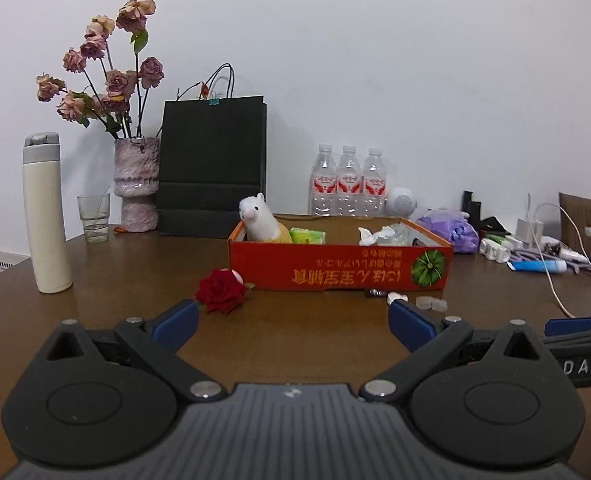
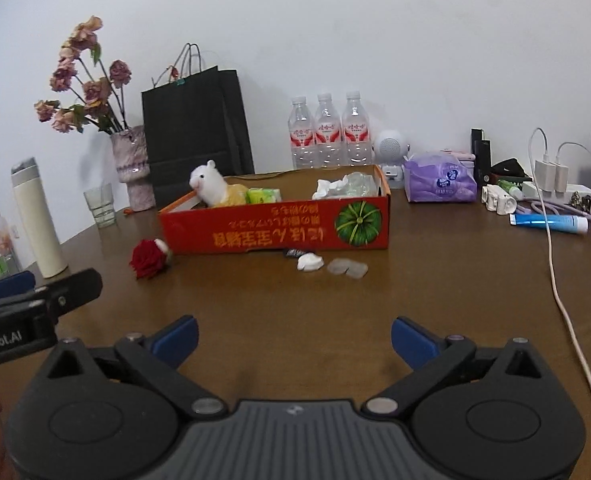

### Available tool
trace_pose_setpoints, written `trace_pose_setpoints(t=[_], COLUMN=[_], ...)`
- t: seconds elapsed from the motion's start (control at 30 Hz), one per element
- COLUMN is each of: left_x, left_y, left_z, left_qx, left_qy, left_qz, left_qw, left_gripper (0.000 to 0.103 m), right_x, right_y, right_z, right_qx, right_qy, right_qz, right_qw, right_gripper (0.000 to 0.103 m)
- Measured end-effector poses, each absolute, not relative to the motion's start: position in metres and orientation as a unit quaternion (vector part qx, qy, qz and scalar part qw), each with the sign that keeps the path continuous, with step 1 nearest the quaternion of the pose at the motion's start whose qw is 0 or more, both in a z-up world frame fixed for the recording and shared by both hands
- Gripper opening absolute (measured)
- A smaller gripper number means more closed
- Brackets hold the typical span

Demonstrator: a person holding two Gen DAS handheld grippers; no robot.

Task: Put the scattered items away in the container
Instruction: 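Withdraw both tools from the box toward the small white items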

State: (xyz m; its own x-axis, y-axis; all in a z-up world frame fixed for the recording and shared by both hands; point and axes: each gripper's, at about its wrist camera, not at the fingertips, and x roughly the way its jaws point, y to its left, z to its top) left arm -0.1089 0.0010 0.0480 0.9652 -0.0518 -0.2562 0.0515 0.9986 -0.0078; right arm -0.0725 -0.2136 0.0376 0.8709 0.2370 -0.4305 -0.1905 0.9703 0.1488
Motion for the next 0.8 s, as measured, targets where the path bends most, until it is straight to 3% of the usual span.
trace_pose_setpoints(t=[0.7, 0.8], left_x=[-0.079, -0.064], left_y=[0.026, 0.029], left_z=[0.017, 0.025], left_qx=[-0.054, -0.049], left_qy=[0.292, 0.275], left_qz=[-0.022, -0.018], left_qw=[0.955, 0.96], left_gripper=[0.103, 0.103], right_x=[-0.069, -0.055], right_y=[-0.216, -0.221], right_z=[0.013, 0.015], right_qx=[0.074, 0.082], right_qy=[0.279, 0.281], right_qz=[0.118, 0.129], right_qw=[0.95, 0.947], right_gripper=[0.103, 0.103])
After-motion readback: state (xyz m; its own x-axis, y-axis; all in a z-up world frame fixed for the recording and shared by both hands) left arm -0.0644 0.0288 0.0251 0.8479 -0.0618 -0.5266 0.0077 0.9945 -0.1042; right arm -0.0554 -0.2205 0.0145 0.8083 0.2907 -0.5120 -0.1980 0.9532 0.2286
